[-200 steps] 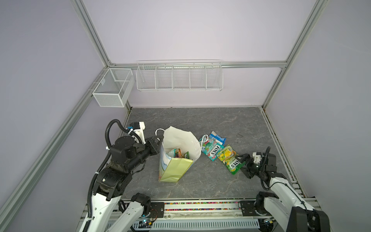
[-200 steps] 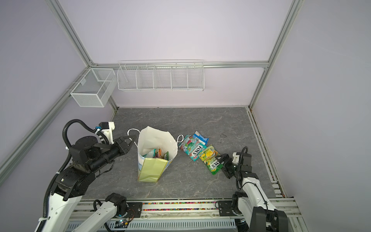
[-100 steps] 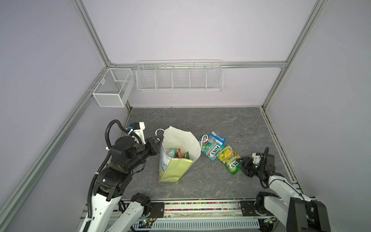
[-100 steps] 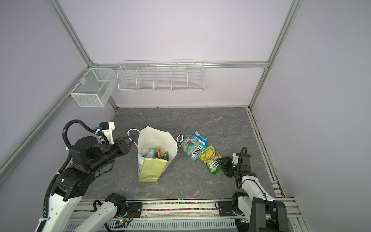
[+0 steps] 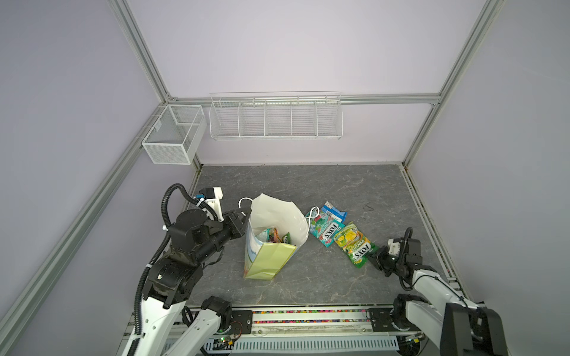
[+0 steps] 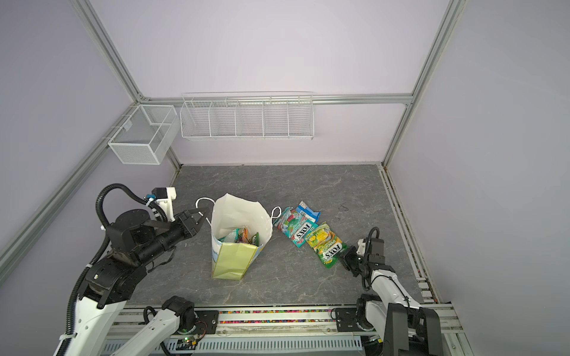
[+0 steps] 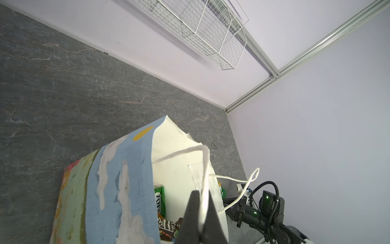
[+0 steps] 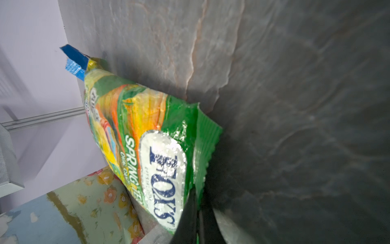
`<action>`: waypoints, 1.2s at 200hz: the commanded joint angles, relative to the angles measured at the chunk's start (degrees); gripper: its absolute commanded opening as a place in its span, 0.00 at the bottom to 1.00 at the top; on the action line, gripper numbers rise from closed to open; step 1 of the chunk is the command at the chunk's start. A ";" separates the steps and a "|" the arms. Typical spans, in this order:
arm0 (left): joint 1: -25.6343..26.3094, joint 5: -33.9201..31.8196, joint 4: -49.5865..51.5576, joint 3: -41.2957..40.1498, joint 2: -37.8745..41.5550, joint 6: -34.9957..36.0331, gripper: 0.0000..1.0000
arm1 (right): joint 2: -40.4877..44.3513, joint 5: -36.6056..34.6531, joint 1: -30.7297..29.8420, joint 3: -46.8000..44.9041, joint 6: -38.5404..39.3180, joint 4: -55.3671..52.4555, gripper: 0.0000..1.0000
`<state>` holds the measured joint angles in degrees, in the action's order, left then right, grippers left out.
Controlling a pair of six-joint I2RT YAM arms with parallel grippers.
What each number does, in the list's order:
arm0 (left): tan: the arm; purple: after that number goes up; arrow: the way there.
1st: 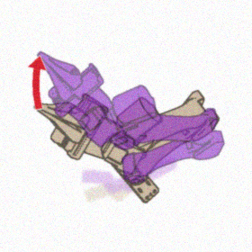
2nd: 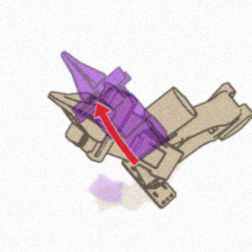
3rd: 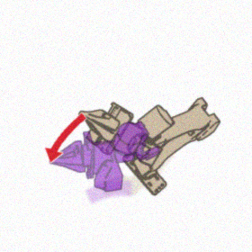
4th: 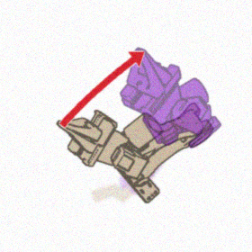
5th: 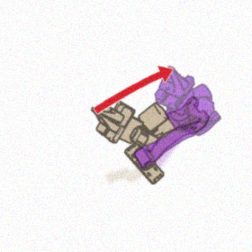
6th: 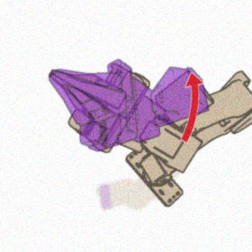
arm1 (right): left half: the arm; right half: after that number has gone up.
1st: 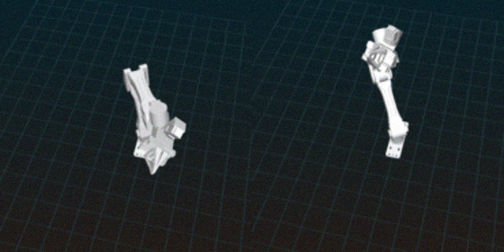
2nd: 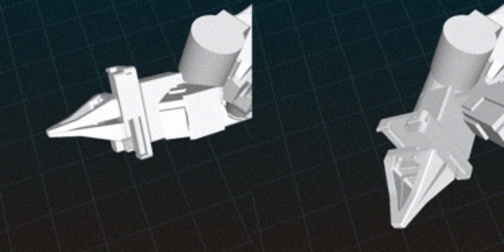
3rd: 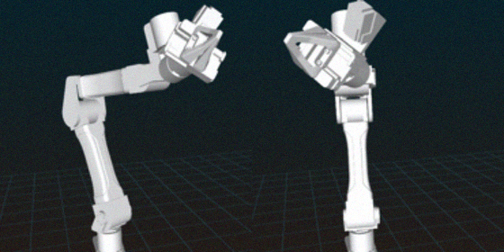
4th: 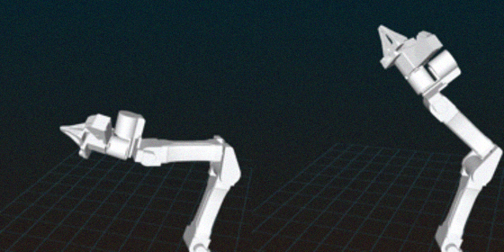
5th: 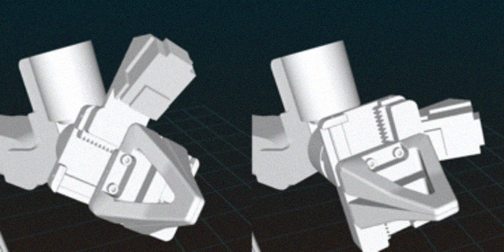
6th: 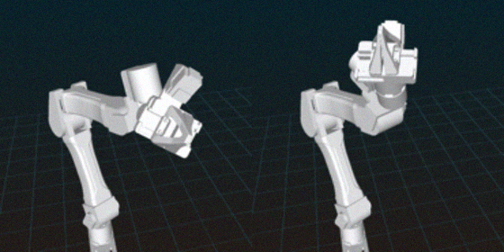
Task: Place the snacks into the paper bag
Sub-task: Pick up the snack from the middle-right of the table.
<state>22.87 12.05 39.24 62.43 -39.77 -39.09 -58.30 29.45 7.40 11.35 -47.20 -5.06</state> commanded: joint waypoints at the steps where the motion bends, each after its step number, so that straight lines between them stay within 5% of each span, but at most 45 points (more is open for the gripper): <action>1: -0.28 0.56 -2.59 1.09 0.14 -1.03 0.00 | 0.51 -2.23 -0.49 0.65 2.22 -3.61 0.06; 149: -0.28 0.74 -2.33 2.08 -0.39 -0.78 0.00 | 23.29 -7.31 -7.07 9.44 2.31 -18.44 0.06; 240: -0.28 1.19 -3.27 1.55 -0.53 -1.16 0.00 | 27.23 -4.99 -9.07 17.21 4.55 -22.60 0.06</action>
<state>22.87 12.51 38.83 62.46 -40.58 -39.46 -32.25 23.59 -0.93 25.93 -44.27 -26.22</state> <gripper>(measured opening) 0.047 0.063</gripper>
